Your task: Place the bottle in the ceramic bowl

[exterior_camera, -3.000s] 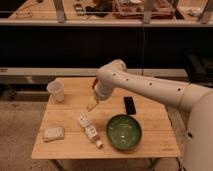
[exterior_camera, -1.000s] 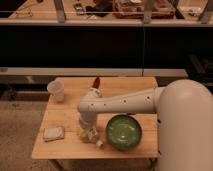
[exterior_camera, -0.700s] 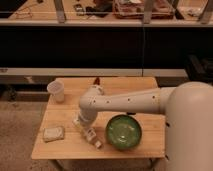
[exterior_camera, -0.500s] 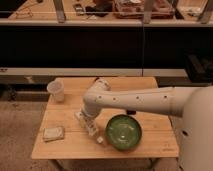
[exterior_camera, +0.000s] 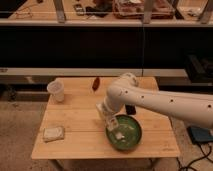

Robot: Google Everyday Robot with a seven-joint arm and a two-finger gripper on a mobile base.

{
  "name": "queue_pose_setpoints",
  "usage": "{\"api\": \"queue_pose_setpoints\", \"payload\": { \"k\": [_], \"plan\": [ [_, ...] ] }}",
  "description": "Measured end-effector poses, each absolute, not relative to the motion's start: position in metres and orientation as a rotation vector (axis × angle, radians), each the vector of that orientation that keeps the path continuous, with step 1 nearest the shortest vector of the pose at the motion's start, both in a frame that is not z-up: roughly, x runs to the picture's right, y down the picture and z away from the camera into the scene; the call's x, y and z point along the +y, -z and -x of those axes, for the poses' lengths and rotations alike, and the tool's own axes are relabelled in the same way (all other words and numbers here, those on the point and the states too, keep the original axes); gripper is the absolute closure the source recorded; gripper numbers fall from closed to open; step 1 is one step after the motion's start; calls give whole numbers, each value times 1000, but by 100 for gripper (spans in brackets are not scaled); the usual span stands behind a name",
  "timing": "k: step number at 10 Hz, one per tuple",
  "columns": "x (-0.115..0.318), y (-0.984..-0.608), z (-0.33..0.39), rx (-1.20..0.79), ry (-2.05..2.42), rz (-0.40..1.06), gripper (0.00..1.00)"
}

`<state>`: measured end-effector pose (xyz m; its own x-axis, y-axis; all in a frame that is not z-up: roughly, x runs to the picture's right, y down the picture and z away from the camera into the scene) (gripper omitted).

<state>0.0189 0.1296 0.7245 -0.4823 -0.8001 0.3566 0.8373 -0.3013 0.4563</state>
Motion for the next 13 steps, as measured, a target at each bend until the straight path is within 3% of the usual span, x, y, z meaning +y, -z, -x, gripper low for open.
{"api": "queue_pose_setpoints", "payload": {
  "k": [7,13],
  "plan": [
    [183,-742,-100,-833,1823,240,99],
    [174,-756,-97,-848,1829,249,42]
  ]
}}
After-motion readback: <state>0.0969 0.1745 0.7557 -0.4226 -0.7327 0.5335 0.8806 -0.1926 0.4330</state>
